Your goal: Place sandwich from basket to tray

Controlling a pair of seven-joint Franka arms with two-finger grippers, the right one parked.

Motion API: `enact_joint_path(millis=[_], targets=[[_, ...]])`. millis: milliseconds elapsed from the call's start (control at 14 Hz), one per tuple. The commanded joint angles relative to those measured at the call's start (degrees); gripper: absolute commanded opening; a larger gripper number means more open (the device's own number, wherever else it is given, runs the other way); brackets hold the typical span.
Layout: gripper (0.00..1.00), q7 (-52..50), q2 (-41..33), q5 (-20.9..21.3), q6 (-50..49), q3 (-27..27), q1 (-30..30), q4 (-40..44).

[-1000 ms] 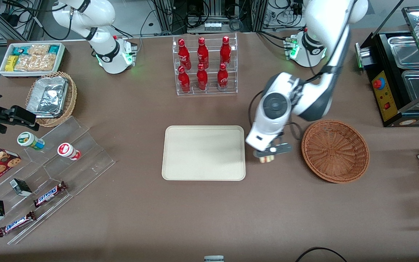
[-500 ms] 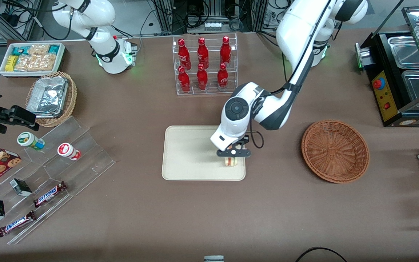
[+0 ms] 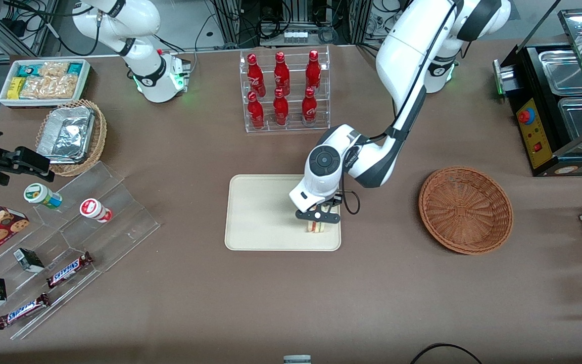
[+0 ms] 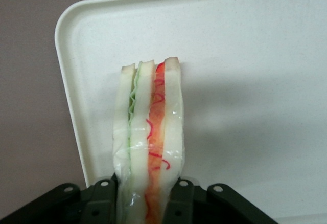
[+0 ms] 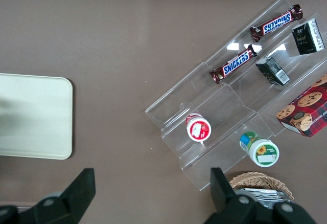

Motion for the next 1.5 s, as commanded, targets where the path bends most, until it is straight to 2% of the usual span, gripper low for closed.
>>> enact_joint_path(millis=[0,143,214,357,429,643,1000,1214,1429], targets=[[0.56,0.2,0.8,-0.1,-0.3,0.3,-0.2,1.7],[0.57,-1.9,0.8,-0.5,-0.3,0.4,-0.1,1.7],[0.64,-3.1,0.8,-0.5,-0.3,0.4,-0.1,1.8],[0.95,-4.2,-0.2,-0.5,-1.0,0.5,0.1,2.0],[1.00,-4.2,-2.2,-0.6,-2.0,0.6,0.6,1.7],[1.00,-4.8,-8.1,-0.5,-10.8,0.8,3.4,1.8],[1.00,-3.1,-19.7,-0.5,-23.2,0.8,12.8,1.2],[1.00,7.4,-24.7,-0.5,-29.9,0.9,18.3,0.3],[1.00,12.9,-30.3,-0.4,-31.4,0.8,24.3,-1.6]])
